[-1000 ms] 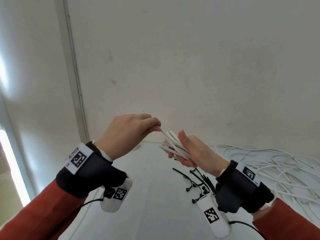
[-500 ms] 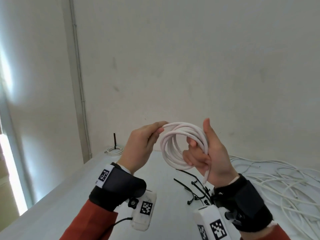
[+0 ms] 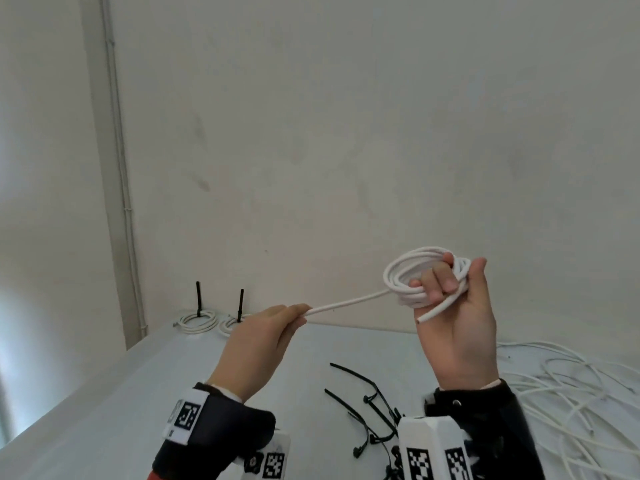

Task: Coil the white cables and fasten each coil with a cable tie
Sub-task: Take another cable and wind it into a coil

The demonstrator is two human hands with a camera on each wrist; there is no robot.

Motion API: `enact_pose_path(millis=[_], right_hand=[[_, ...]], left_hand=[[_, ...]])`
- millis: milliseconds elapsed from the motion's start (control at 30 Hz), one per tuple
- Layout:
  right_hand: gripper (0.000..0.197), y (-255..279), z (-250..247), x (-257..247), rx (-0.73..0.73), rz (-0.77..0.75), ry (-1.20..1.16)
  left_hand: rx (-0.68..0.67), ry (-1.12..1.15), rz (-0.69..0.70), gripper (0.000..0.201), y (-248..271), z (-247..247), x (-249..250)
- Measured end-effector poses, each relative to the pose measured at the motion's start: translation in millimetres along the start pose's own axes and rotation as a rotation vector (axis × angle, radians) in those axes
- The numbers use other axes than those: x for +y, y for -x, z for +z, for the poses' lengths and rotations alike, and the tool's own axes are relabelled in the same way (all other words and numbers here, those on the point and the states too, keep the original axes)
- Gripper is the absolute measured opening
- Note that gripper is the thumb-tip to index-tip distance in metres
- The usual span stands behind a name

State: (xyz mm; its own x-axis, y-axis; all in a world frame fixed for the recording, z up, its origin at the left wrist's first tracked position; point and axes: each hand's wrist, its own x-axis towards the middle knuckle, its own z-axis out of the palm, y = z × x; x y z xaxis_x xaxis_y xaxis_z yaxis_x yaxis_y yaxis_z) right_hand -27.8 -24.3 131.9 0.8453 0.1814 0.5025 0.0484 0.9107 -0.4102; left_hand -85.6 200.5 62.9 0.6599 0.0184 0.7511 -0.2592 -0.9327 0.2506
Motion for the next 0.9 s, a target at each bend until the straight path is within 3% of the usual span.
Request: enact_pose_path(millis=[133, 267, 500, 633, 700, 767, 900], right_hand=[[0.026, -8, -13, 9, 0.047, -0.087, 0.165], [0.024, -10, -24, 30, 0.040, -0.217, 0.640], [0.028, 0, -35, 49, -0.314, -0.195, 1.378], [0.030, 2, -31, 52, -0.497, -0.055, 1.761], [0.030, 4, -30, 53, -0.564, 0.048, 1.830], [0.037, 6, -30, 56, -0.614, 0.122, 1.735], [0.082, 13, -22, 58, -0.684, 0.238, 1.448]], left_hand=[[-0.030, -0.040, 0.080, 0.040, -6, 2, 10], [-0.002, -0.143, 0.192, 0.030, -8, -1, 30], [-0.096, -0.138, 0.276, 0.029, -3, -10, 42], [-0.155, -0.095, 0.265, 0.030, -3, -21, 38], [-0.140, -0.060, 0.250, 0.032, -5, -29, 36], [-0.104, -0.027, 0.246, 0.032, -5, -38, 35], [-0.045, 0.020, 0.267, 0.030, -6, -49, 31]])
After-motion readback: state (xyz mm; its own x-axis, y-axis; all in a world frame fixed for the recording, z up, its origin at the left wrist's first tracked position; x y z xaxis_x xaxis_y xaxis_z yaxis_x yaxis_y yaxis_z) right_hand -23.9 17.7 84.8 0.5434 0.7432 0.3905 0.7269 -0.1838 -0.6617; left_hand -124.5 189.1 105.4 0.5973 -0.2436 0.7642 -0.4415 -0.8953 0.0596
